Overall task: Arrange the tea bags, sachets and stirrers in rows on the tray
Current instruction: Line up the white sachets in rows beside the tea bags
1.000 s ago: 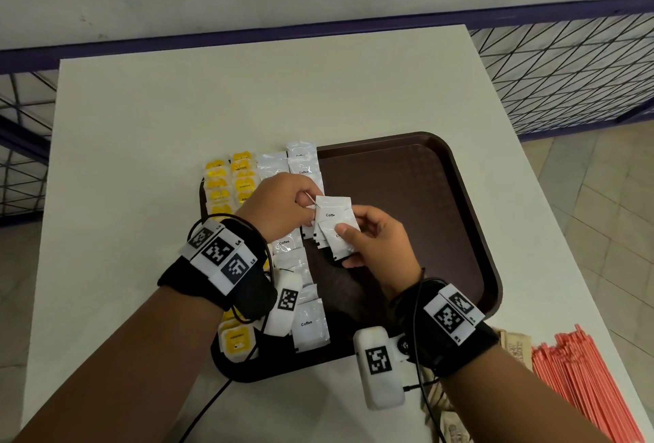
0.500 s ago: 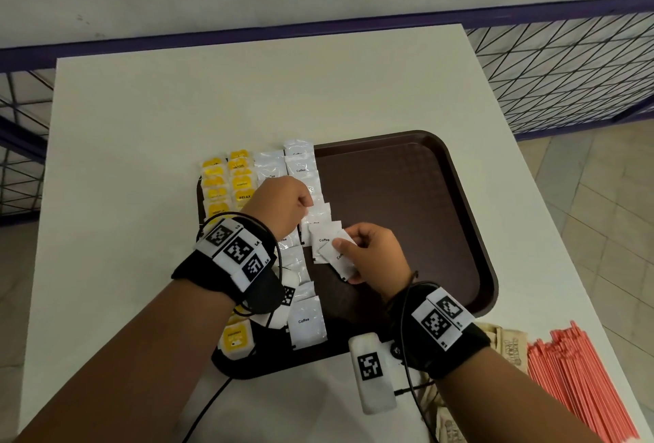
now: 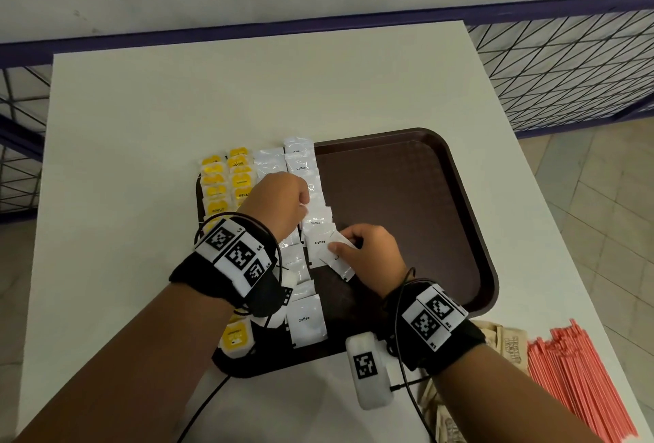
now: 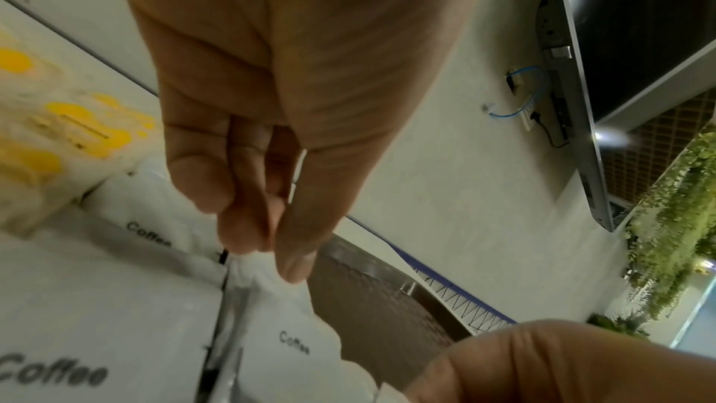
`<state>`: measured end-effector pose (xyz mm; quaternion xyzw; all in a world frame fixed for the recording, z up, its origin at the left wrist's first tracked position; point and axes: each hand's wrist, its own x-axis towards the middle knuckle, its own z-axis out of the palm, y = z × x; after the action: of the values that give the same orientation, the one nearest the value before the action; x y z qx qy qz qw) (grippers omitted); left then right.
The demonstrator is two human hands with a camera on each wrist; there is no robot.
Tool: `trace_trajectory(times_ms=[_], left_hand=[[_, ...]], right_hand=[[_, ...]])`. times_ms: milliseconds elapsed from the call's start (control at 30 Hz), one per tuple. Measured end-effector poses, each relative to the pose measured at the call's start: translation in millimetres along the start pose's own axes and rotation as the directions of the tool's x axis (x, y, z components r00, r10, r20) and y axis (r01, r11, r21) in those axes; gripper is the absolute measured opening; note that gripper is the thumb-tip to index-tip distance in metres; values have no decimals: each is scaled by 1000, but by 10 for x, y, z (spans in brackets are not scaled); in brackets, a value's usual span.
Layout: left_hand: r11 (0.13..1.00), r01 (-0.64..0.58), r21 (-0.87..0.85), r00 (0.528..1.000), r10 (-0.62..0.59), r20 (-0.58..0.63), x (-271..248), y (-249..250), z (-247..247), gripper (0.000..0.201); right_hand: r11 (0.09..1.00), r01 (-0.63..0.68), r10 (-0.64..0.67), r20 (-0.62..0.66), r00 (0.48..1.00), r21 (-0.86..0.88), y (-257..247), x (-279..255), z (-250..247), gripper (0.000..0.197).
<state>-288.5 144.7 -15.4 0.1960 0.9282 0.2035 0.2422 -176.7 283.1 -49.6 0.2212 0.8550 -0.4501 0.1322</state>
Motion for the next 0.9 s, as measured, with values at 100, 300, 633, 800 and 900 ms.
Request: trace_trajectory(times_ms=[100, 300, 633, 800, 900], left_hand=[[998, -37, 43, 995, 33, 94, -62, 34, 21, 15], [999, -38, 0, 999, 38, 22, -100, 17, 30, 15], [931, -31, -363, 980, -43, -193, -254, -155, -34, 17], [926, 1, -377, 989, -56, -136, -323, -139, 101, 18], [912, 31, -409, 988, -89, -124, -339, -112, 145, 20]], right_hand=[[1000, -1, 2, 16, 1000, -4, 1, -17, 5, 7], [1000, 2, -2, -7, 1000, -8, 13, -62, -24, 9], [991, -65, 65, 1, 998, 114, 93, -158, 45, 12], [999, -18, 17, 20, 1000, 27, 65, -160, 51, 18], [999, 14, -14, -11, 1000, -46, 42, -158, 26, 27]])
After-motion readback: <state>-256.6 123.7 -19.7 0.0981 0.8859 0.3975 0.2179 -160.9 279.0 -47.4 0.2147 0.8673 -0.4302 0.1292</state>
